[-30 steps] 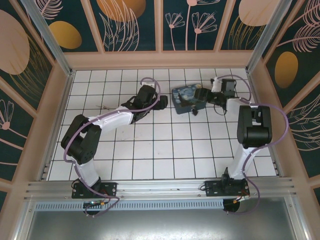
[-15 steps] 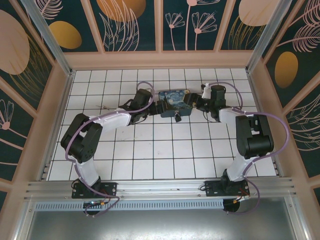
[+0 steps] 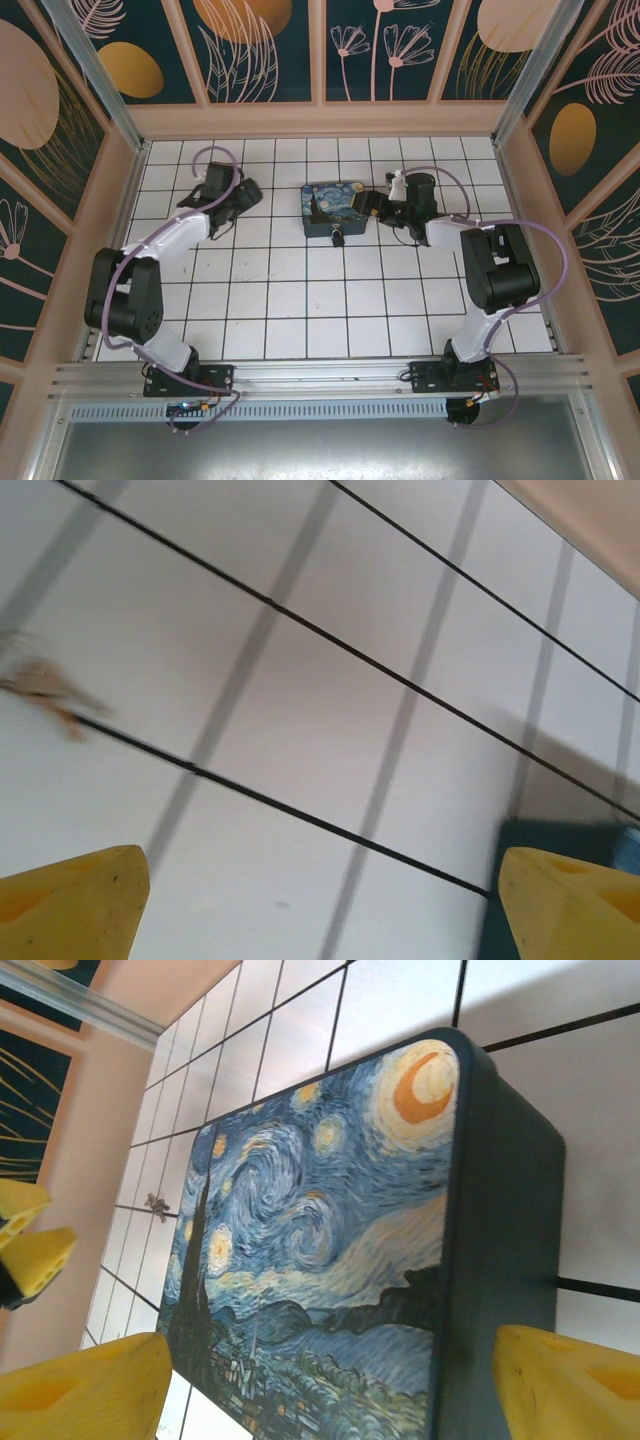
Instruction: Unlock the padlock with the key
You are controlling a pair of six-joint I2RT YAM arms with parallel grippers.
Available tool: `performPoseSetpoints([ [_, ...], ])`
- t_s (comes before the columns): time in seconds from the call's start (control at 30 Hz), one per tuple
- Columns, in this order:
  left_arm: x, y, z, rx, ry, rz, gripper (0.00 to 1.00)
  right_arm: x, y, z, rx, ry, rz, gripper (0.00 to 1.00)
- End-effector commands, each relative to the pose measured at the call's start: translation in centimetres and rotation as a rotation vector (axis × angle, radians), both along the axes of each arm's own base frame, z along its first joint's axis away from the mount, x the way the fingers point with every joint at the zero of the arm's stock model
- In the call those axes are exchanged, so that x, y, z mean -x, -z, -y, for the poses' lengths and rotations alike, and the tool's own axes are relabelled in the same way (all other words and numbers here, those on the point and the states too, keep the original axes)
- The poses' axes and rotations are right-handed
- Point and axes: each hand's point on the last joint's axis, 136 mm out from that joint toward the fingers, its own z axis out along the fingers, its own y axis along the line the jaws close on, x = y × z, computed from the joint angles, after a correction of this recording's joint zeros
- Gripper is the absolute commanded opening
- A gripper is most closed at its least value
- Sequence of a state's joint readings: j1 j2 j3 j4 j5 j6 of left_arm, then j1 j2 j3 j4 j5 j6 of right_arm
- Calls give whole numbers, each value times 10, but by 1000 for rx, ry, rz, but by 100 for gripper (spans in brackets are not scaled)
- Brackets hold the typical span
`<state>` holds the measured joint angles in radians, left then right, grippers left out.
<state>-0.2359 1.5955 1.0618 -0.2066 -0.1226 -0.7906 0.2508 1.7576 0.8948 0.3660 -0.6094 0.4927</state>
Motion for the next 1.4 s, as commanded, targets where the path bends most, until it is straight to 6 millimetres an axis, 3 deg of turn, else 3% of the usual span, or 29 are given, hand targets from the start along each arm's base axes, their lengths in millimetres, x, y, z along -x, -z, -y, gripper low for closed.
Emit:
performPoseSetpoints([
  [0.0,22,20,-56,-34,-173,-103,87,-2,-29,17,54,44,81,83],
  [0.17,16,27,-97,-165,-285,-194,81,4,-43,14,87,7,110,76],
  [0.3,3,37,-109,-203,-318,-224,74,9,-53,9,79,-2,134,75],
  [0.47,-16,54,-108,-200,-323,-249,70,14,-58,3,82,-25,151,74],
  [0.9,-27,90,-118,-117,-391,-272,62,18,-58,-4,76,-66,163,74],
  [1.13,-35,95,-115,27,-422,-187,58,16,-44,-11,92,-127,139,72],
  [1.37,-39,103,-115,72,-470,-186,47,18,-46,-16,87,-140,144,72],
])
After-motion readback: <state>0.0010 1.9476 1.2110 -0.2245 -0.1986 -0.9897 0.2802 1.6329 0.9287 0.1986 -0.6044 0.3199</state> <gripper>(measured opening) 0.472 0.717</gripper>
